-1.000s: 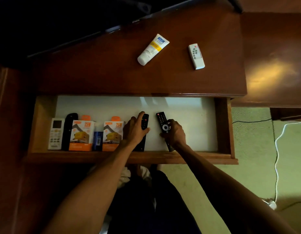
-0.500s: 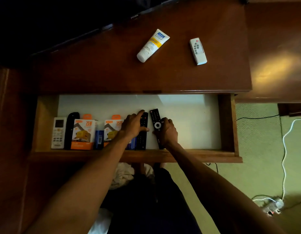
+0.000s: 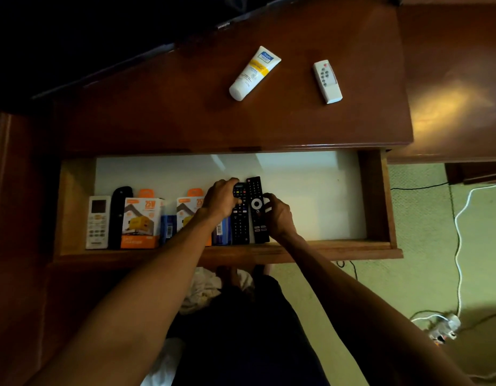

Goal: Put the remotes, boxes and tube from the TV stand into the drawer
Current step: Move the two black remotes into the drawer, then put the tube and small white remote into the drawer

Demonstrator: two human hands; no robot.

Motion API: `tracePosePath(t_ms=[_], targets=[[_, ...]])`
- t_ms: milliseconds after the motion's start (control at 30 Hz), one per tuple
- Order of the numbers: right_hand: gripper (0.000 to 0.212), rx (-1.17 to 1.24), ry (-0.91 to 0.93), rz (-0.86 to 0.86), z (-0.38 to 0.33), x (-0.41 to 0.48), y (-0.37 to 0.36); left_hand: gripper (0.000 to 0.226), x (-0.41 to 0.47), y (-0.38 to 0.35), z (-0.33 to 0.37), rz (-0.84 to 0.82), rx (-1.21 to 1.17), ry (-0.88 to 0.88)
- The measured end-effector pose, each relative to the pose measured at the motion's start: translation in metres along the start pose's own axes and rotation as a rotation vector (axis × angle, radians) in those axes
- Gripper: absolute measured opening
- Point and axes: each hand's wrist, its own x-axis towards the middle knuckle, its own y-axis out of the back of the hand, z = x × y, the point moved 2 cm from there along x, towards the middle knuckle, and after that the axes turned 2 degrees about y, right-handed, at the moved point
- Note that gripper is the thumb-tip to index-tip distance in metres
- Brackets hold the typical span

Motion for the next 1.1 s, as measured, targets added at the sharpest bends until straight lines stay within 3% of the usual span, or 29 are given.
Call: tracePosePath(t_ms=[333, 533, 700, 867, 967, 1100], targets=[[0.049, 0.037, -0.033, -0.017, -0.006, -0.004, -0.007, 0.065, -0.003, 0.004, -0.008, -0.021, 0.071, -0.068], [0.060, -0.127, 0.009, -0.056, -0.010, -0.015, 0.009, 0.058, -0.019, 0.026, 0.000, 0.006, 0.032, -0.165], [0.039, -0.158, 0.167, 0.136, -0.040, -0.024, 0.059, 0.038, -0.046, 0.075, 0.018, 0.215, -0.018, -0.361], [0.025, -0.042, 0.298, 0.408, -0.083, 0.001, 0.126, 0.033, -0.035, 0.129, 0.067, 0.404, -0.152, -0.389], [0.027, -0.012, 0.321, 0.482, -0.103, 0.037, 0.168, 0.038, 0.000, 0.151, 0.098, 0.481, -0.208, -0.387], [0.047, -0.166, 0.258, 0.452, -0.121, 0.092, 0.220, 0.063, 0.055, 0.167, 0.128, 0.454, -0.155, -0.237]])
